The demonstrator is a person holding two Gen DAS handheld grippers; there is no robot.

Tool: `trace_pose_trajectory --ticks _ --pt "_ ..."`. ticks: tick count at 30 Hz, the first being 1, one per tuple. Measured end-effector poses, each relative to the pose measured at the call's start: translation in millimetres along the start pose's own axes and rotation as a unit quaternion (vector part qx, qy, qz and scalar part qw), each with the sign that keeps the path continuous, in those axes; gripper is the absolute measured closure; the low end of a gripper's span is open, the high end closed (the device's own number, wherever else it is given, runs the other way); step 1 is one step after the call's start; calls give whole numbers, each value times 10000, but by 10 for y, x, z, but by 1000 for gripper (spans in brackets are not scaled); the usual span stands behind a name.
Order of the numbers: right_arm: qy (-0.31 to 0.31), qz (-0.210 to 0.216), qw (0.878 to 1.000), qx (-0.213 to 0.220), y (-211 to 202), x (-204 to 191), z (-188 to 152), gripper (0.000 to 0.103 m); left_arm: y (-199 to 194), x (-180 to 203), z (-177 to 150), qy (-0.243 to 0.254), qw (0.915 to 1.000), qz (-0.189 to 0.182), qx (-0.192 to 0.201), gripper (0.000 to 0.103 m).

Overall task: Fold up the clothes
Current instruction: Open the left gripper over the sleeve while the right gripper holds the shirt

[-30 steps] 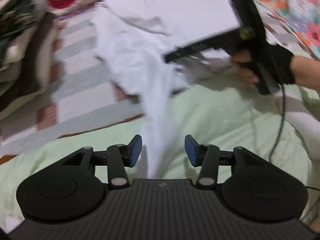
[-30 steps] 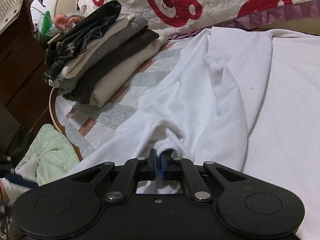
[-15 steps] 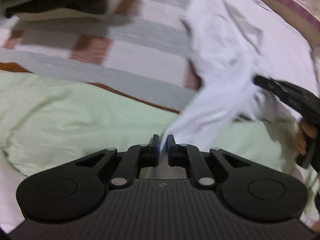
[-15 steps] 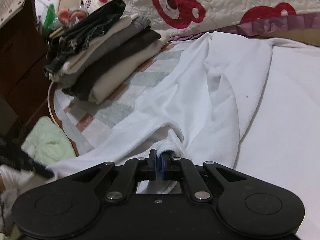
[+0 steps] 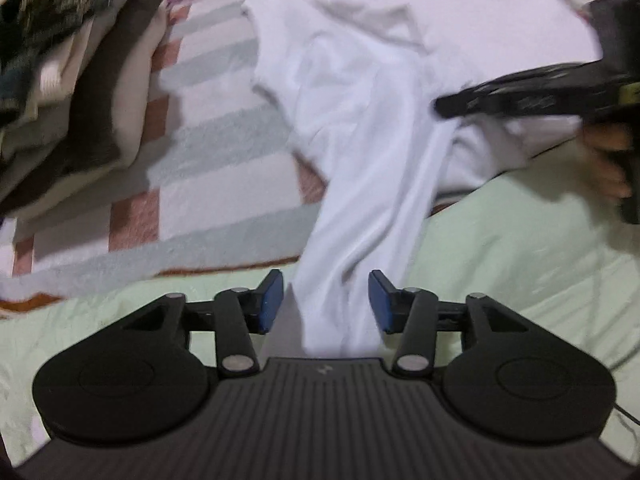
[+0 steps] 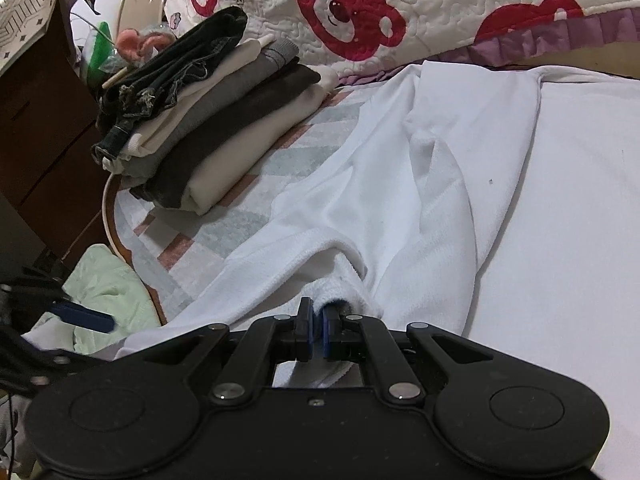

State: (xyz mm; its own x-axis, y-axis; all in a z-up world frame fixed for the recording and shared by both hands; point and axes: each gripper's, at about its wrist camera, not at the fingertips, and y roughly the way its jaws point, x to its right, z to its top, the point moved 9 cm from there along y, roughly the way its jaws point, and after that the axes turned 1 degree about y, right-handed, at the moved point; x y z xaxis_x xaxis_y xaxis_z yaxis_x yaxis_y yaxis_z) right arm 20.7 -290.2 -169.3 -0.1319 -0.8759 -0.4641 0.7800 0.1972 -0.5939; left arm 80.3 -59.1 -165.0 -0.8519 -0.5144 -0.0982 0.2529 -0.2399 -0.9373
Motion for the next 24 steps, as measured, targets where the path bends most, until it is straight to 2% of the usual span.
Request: trace_pose_trajectory --ticks 1,3,8,10,12,13,14,15,17,18,19,20,22,23,24 --pt "12 22 10000 6 -2 9 -5 97 67 -49 -48 -52 9999 66 -150 74" --pt "37 68 10000 4 2 19 -19 97 104 -129 -134 -2 9995 70 -310 96" --pt "68 85 9999 3 36 41 -35 97 -22 -169 -120 -78 9999 -14 -138 98" --pt "139 107 9998 12 36 46 -34 96 11 -182 -136 -170 9995 -198 -152 93" --pt "188 113 9998 37 37 50 -38 96 58 -207 -161 -278 9992 -272 -121 78" --pt "195 118 9997 51 37 53 -44 96 84 -200 -167 -258 9990 -337 -125 75" --pt "207 122 9997 66 40 55 -48 96 104 -196 -163 -218 9992 -313 -137 70" --pt "232 129 9996 75 44 61 -52 96 134 -211 -157 -197 9995 -222 -144 60" --pt "294 156 9994 96 51 75 -58 96 174 -246 -142 -228 9994 -196 -175 52" --pt "352 183 9992 112 54 84 -59 94 185 -258 -134 -248 9992 -243 -194 56" --pt "412 214 9988 129 58 90 -61 88 196 -270 -127 -269 9990 -290 -212 66" --pt "494 286 9982 161 64 86 -65 84 201 -279 -119 -285 9987 -339 -234 102" --pt "586 527 9968 161 -7 20 -75 79 57 -257 -101 -294 9983 -432 -247 100" --pt "602 688 9957 135 -79 -38 -81 85 -61 -240 -95 -301 9981 -484 -227 100" --pt "617 849 9944 109 -151 -95 -86 97 -245 -211 -103 -295 9975 -614 -195 100"
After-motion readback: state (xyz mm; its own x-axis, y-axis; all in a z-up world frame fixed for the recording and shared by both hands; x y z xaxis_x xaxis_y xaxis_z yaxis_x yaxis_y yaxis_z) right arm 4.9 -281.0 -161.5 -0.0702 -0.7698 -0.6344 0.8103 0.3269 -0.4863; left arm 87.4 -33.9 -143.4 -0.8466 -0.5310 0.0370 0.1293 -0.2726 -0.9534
